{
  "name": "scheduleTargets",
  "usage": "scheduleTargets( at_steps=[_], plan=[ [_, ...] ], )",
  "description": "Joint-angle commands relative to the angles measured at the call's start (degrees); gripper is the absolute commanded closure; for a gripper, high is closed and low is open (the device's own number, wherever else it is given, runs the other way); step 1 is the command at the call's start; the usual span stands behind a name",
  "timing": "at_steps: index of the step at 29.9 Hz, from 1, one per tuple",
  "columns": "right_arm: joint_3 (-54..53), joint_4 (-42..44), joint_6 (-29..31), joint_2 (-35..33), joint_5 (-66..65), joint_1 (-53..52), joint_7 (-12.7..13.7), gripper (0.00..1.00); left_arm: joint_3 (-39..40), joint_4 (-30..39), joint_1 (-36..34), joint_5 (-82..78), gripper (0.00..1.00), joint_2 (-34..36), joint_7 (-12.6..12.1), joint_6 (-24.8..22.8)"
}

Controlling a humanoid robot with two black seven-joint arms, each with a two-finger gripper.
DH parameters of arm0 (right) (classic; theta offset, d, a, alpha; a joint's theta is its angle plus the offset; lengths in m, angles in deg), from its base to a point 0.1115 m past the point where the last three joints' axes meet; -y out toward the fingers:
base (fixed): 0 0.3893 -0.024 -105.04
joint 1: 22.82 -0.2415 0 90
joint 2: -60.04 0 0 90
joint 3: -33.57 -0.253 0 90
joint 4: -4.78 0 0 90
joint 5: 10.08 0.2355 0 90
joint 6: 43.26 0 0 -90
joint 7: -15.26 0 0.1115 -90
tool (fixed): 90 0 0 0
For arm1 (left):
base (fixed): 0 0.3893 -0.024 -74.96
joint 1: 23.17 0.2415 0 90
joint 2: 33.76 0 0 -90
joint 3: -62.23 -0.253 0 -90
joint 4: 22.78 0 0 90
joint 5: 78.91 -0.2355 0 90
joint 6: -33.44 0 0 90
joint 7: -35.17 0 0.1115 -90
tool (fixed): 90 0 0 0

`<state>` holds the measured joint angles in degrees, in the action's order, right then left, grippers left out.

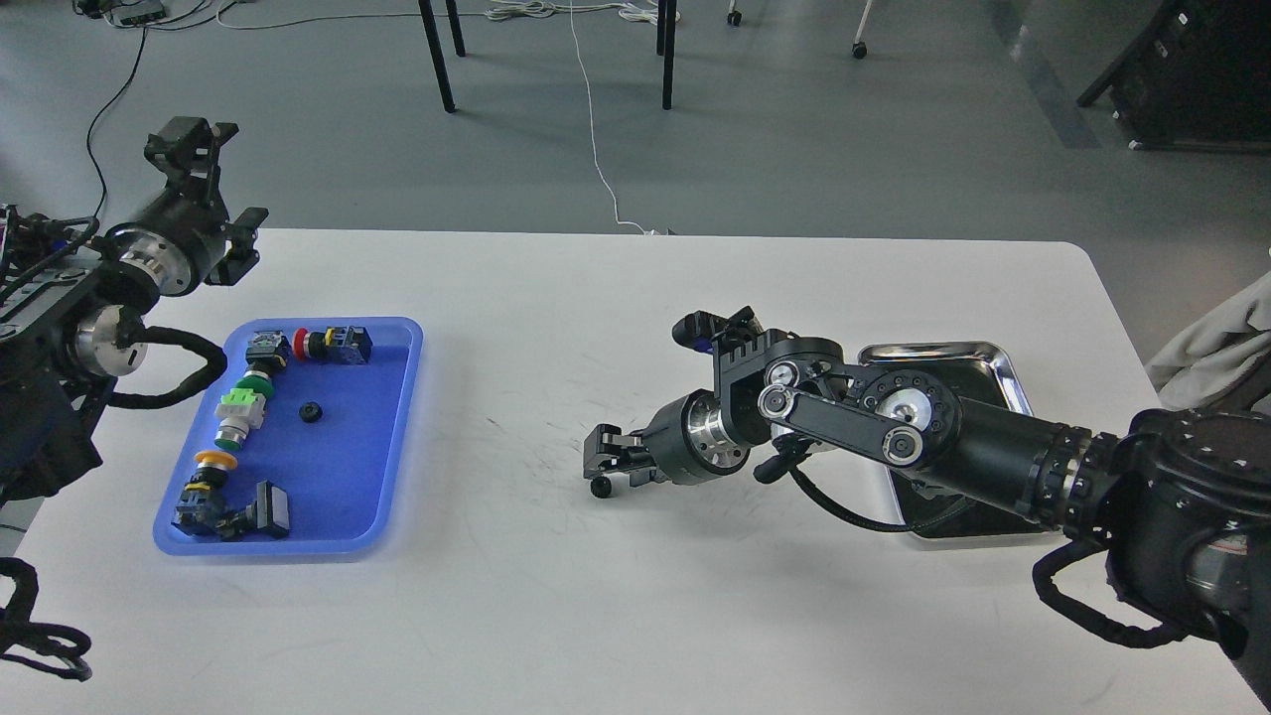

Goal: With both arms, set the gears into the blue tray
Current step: 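Release the gear onto the table and retract the right arm, then swing the left gripper from the blue tray toward the gear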

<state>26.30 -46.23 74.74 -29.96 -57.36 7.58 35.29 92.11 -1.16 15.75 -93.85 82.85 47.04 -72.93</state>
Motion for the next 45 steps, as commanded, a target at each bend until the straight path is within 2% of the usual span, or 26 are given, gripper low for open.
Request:
scheduleTargets(
  at_steps=[1,3,8,15,19,23,25,27,31,36,38,43,44,45],
  plan=[
    [-3.26,1.34,0.00,0.00,0.17,-0.07,0.01,0.15,-0.09,0.00,0.02,-0.09,0.02,-0.06,0.00,0.02],
    [-5.99,1.78,0.00,0.00,0.17,-0.07,-0.08,0.08,-0.09,0.00,0.02,-0.09,0.02,-0.06,0.00,0.02],
    [-14.94,3.36,0.00,0.00,0.79,-0.25,-0.08,0.06,-0.26,0.00,-0.07,-0.62,0.02,-0.06,-0.09,0.02],
    [-36.99,3.98,0.00,0.00,1.05,-0.08,-0.08,0.04,-0.26,0.26,-0.51,-0.79,0.02,0.03,-0.88,-0.24],
    [-50.53,3.81,0.00,0.00,1.31,1.77,-0.08,0.03,-0.26,0.44,-1.04,-0.88,0.02,1.52,-1.06,-3.14],
    [-59.78,3.45,0.00,-0.09,10.42,5.72,-0.08,0.02,-0.26,1.23,-1.13,-0.97,0.02,2.40,-1.50,-5.78],
    [-61.98,3.11,0.00,-4.90,17.36,7.82,-0.08,0.02,-0.44,2.89,-1.56,-2.54,0.02,3.54,-1.50,-6.57],
    [-63.21,3.01,0.00,-8.77,22.91,10.02,-0.17,0.02,-0.53,6.83,-1.57,-5.26,0.02,5.73,-1.50,-6.66],
    [-67.87,3.19,0.00,-15.02,31.97,15.03,-0.25,0.02,-0.53,19.84,-1.57,-10.98,0.02,11.62,-1.67,-6.14],
    [-68.67,3.28,0.00,-22.40,43.83,21.88,-0.25,0.02,-0.70,44.16,-0.25,-18.26,0.02,22.60,-3.07,-5.52],
    [-68.76,3.28,0.00,-23.81,46.30,24.09,-0.25,0.02,-0.70,51.30,0.54,-22.40,0.02,25.50,-3.87,-5.17],
    [-68.76,3.28,0.00,-23.82,46.31,24.10,-0.25,0.02,-0.70,51.33,0.54,-22.42,0.02,25.52,-3.87,-5.17],
    [-71.80,3.54,0.00,-25.56,52.84,29.75,-1.47,0.02,-2.09,66.38,1.59,-38.60,0.02,28.21,-5.61,-3.17],
    [-72.53,3.54,0.00,-25.58,53.60,30.68,-1.66,0.02,-2.89,68.10,1.60,-42.76,0.02,27.81,-5.80,-2.97]
  ],
)
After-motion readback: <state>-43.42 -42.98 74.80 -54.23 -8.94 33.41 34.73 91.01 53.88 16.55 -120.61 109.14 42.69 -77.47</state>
